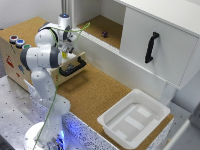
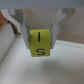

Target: Place the yellow block on the table

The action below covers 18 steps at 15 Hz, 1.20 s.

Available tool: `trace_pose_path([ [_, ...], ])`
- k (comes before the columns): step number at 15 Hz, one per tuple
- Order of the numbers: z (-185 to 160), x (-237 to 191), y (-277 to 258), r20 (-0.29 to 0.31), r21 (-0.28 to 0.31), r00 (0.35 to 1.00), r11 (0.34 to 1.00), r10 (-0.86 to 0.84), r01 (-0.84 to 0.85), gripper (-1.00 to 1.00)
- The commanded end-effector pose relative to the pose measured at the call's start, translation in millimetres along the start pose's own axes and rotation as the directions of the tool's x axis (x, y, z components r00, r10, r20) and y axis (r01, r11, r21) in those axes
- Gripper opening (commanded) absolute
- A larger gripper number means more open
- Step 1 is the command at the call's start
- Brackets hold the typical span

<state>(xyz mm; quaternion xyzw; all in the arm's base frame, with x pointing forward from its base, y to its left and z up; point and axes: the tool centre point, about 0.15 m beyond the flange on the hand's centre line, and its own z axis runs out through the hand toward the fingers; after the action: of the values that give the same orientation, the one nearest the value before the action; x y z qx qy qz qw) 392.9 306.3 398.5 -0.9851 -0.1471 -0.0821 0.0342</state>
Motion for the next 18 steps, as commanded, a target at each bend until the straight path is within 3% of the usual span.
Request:
trace_pose_path([
  [1, -89, -28, 47, -0.084, -0.01, 0.996, 1.0, -0.017, 0.016, -1.0],
  [7, -101, -36, 142, -0.088, -0.008, 0.996, 1.0, -0.002, 0.002, -1.0],
  [11, -103, -49, 196, -0.076, -0.054, 0.994, 0.995, 0.083, -0.087, -1.0],
  [15, -71, -81, 244, -0.054, -0.057, 0.97, 0.969, 0.235, -0.238, -1.0],
  [18, -39, -103, 273, -0.02, -0.054, 0.982, 0.98, 0.19, -0.19, -1.0],
])
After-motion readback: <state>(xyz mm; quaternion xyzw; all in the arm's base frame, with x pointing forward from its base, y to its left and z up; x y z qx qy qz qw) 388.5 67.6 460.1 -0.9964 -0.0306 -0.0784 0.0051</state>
